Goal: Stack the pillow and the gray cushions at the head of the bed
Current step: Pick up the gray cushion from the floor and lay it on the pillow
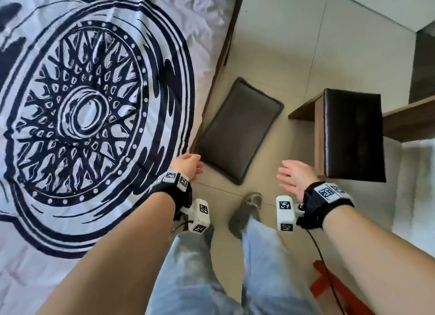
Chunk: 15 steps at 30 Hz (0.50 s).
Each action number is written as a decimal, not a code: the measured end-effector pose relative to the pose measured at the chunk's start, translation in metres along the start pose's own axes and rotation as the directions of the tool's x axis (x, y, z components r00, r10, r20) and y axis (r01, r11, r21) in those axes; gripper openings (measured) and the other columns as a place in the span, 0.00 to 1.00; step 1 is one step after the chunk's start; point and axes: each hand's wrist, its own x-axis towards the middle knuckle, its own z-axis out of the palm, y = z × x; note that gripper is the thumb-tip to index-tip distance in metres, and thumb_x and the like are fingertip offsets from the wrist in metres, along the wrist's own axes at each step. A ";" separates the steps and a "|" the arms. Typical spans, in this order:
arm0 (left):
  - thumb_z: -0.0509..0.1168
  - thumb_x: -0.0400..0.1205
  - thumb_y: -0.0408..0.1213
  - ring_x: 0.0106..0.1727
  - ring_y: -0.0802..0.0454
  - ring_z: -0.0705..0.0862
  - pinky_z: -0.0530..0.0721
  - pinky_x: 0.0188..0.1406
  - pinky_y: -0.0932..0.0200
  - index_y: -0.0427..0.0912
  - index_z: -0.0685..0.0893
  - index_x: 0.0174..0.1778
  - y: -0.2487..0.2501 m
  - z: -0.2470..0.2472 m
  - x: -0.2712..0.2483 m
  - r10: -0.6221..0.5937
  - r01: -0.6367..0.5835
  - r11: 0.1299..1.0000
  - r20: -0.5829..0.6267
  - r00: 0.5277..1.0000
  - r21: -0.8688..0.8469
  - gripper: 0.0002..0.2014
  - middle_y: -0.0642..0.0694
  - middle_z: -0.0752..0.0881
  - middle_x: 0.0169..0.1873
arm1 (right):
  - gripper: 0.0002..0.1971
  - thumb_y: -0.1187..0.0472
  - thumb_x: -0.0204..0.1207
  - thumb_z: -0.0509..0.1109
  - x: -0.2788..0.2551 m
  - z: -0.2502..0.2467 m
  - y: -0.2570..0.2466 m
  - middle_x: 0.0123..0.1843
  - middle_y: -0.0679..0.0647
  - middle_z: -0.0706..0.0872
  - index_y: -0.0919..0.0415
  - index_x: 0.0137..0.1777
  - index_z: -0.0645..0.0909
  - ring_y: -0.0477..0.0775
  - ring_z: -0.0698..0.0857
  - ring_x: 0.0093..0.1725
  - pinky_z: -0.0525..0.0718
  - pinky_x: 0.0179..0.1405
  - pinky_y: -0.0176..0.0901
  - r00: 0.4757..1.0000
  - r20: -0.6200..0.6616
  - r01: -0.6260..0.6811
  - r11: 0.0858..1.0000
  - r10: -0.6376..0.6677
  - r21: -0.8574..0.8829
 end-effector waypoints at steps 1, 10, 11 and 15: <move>0.62 0.86 0.37 0.24 0.58 0.81 0.69 0.21 0.67 0.43 0.80 0.51 0.000 0.005 0.010 -0.008 0.008 1.000 -0.001 1.000 0.012 0.03 0.48 0.83 0.32 | 0.14 0.59 0.86 0.63 0.016 0.003 0.000 0.71 0.66 0.82 0.60 0.70 0.76 0.60 0.83 0.58 0.80 0.59 0.56 1.000 0.009 -0.016 1.000 0.016 0.002; 0.64 0.85 0.40 0.32 0.54 0.84 0.74 0.29 0.63 0.51 0.81 0.42 -0.007 0.092 0.154 -0.033 0.037 0.996 -0.050 0.998 0.084 0.05 0.49 0.86 0.35 | 0.10 0.58 0.86 0.64 0.222 0.019 0.010 0.62 0.62 0.83 0.58 0.63 0.73 0.61 0.85 0.58 0.84 0.60 0.58 0.988 0.037 -0.153 0.987 0.152 0.040; 0.64 0.85 0.40 0.33 0.54 0.85 0.74 0.29 0.62 0.51 0.81 0.41 -0.007 0.099 0.167 -0.041 0.045 0.995 -0.051 0.998 0.086 0.07 0.48 0.87 0.36 | 0.08 0.58 0.85 0.64 0.240 0.023 0.010 0.61 0.62 0.84 0.58 0.61 0.74 0.61 0.86 0.59 0.84 0.60 0.58 0.987 0.035 -0.157 0.987 0.156 0.045; 0.65 0.84 0.41 0.35 0.54 0.87 0.75 0.29 0.62 0.52 0.82 0.40 -0.024 0.127 0.228 -0.054 0.064 0.988 -0.078 0.995 0.138 0.07 0.47 0.88 0.42 | 0.09 0.56 0.85 0.65 0.313 0.040 0.028 0.58 0.59 0.85 0.52 0.42 0.72 0.58 0.86 0.55 0.84 0.65 0.60 0.984 0.041 -0.177 0.984 0.176 0.029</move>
